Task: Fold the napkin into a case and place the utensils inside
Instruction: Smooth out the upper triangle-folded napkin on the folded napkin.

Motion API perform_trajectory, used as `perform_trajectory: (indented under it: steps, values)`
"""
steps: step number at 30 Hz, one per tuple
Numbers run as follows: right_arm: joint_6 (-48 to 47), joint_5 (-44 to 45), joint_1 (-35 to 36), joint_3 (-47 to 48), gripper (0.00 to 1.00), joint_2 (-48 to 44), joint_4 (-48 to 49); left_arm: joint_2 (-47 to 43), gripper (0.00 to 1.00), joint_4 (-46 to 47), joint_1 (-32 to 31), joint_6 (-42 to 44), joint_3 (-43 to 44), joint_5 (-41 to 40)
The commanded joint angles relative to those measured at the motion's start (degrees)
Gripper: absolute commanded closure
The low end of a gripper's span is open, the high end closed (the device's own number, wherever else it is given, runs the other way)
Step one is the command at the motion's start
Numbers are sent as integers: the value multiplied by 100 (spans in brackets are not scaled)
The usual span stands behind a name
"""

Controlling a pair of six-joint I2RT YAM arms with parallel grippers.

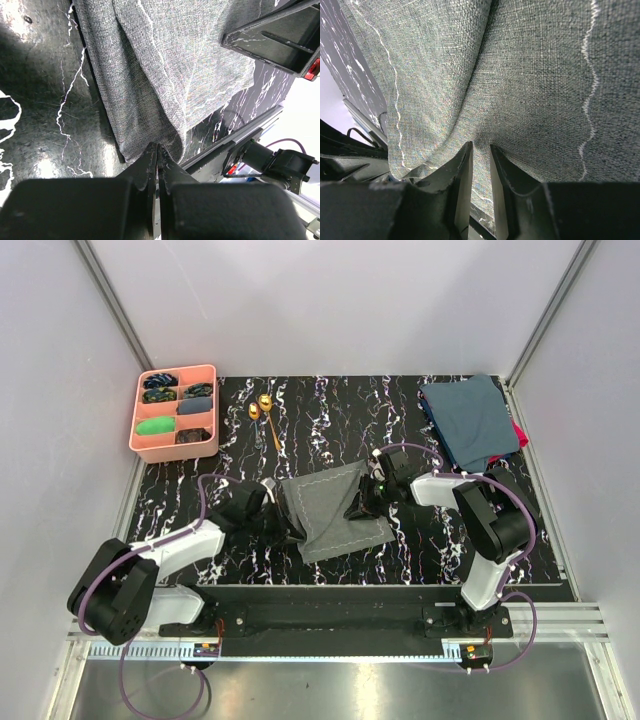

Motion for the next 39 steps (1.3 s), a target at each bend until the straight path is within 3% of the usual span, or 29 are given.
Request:
perform_trajectory:
  steps: [1,14,24,28,31,36,39]
  values:
    - [-44,132,64,-25,71,104,68,15,99,108,-83,21,82,11]
    - [-35,133,143,54,71,201,68,164,99,1066,-452,-323,-744,2]
    - [-97,317,670,449,69,-361,-477,-80,97,813,-461,-279,-674,-217]
    - [-123,308,741,607,61,-502,-512,-722,86,-248,-435,-51,-289,-753]
    - [-237,370,741,827,55,-459,-670,-1022,75,-506,-103,169,27,-912]
    - [-290,467,741,959,52,-467,-802,-312,66,-665,505,863,766,-727]
    - [-325,422,741,986,51,-441,-802,514,69,-858,743,1346,1695,-640]
